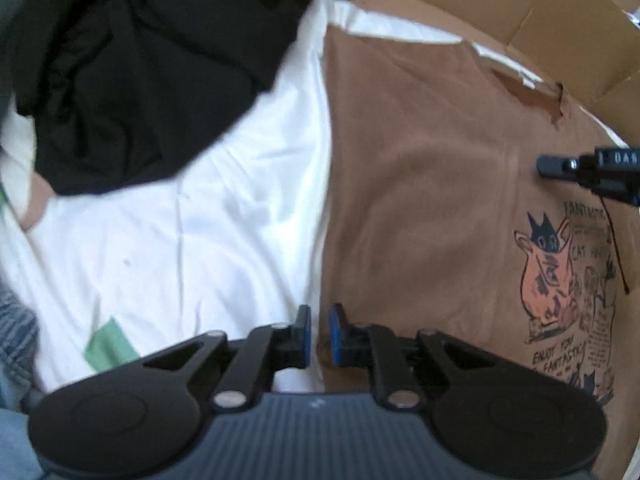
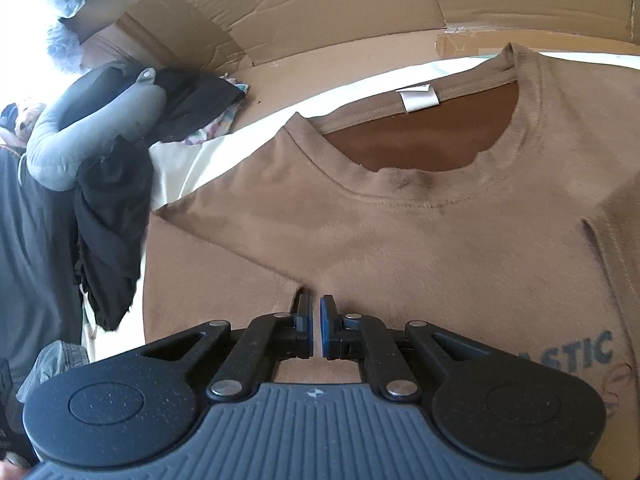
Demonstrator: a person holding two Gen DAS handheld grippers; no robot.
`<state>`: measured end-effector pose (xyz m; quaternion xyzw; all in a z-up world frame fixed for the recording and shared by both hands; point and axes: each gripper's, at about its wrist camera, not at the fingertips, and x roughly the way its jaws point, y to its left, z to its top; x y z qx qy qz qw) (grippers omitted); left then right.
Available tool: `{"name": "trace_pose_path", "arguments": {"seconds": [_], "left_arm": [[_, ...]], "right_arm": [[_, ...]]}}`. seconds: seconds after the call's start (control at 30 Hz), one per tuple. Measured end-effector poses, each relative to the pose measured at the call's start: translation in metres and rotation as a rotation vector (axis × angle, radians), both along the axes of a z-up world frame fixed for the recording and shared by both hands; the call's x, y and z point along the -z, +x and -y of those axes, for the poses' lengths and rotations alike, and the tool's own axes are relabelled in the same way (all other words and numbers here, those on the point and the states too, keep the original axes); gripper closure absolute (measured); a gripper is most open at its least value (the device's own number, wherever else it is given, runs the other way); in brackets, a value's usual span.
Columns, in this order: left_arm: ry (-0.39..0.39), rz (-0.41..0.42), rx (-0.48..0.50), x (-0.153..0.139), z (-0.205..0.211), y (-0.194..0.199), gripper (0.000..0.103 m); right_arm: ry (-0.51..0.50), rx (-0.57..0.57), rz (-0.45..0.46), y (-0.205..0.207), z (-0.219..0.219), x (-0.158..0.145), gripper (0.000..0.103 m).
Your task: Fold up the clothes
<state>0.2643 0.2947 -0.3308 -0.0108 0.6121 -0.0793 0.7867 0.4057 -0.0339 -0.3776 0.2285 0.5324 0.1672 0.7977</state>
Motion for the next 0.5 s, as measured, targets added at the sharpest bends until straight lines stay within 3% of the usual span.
{"name": "trace_pose_path", "arguments": {"seconds": [0.2,0.43,0.5], "left_arm": [[-0.048,0.102,0.061,-0.013,0.027,0.016,0.091],[-0.044,0.081,0.128,0.018,0.081,0.019,0.091],[-0.041,0.066,0.151,0.029,0.098,0.015,0.091]], "right_arm": [[-0.027,-0.008,-0.001,-0.015,0.015,-0.016,0.1],[-0.083,0.001,-0.023,-0.036,0.048,-0.04,0.098],[-0.098,-0.002,-0.018,-0.042,0.057,-0.051,0.09]]}}
